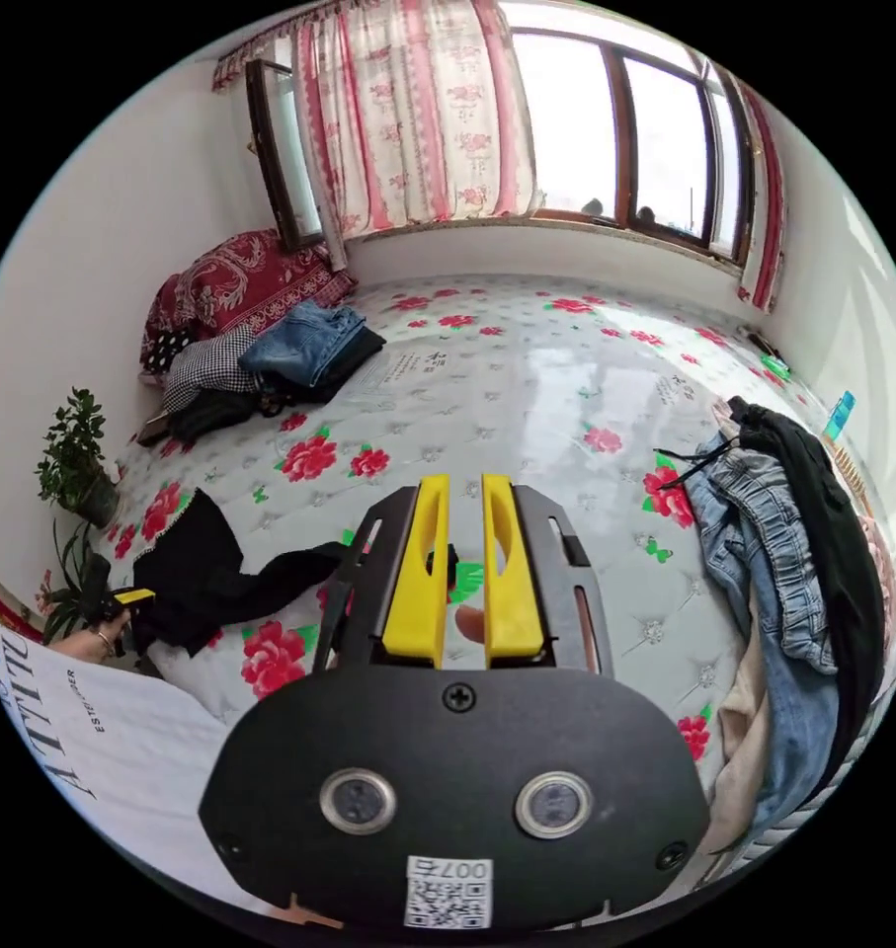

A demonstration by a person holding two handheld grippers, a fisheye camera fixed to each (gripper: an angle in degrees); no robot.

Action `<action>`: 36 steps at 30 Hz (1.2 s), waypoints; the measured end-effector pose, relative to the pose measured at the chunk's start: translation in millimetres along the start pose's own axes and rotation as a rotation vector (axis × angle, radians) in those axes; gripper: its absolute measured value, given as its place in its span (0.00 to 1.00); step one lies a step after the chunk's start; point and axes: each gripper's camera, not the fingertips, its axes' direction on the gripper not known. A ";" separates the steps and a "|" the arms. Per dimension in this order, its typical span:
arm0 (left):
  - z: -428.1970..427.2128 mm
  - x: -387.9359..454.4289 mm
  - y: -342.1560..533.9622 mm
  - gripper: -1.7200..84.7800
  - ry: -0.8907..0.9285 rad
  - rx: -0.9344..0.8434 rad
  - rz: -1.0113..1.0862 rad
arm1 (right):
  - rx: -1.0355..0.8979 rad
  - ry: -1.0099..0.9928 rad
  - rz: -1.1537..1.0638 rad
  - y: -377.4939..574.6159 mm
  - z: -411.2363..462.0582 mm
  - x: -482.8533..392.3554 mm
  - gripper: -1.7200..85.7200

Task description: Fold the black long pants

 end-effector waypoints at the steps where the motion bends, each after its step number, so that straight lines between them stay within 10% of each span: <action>1: 0.8 -4.2 0.2 0.01 0.010 0.007 0.000 | -0.020 -0.076 -0.022 14.9 7.6 -25.7 0.06; 12: 12.9 -46.3 -22.9 0.01 0.098 -0.039 0.241 | -0.414 -0.557 -0.835 162.3 94.0 -430.3 0.07; 21: 31.6 -108.9 -29.5 0.01 0.348 -0.009 0.295 | -0.597 -0.545 -1.227 263.6 155.8 -627.9 0.07; 29: 37.1 -120.9 -36.9 0.01 0.321 0.071 0.389 | -0.579 -0.319 -0.914 225.0 138.0 -516.9 0.03; 36: 51.3 -142.4 -62.8 0.01 0.068 0.074 0.257 | -0.227 0.118 -0.140 124.7 -29.1 -203.8 0.03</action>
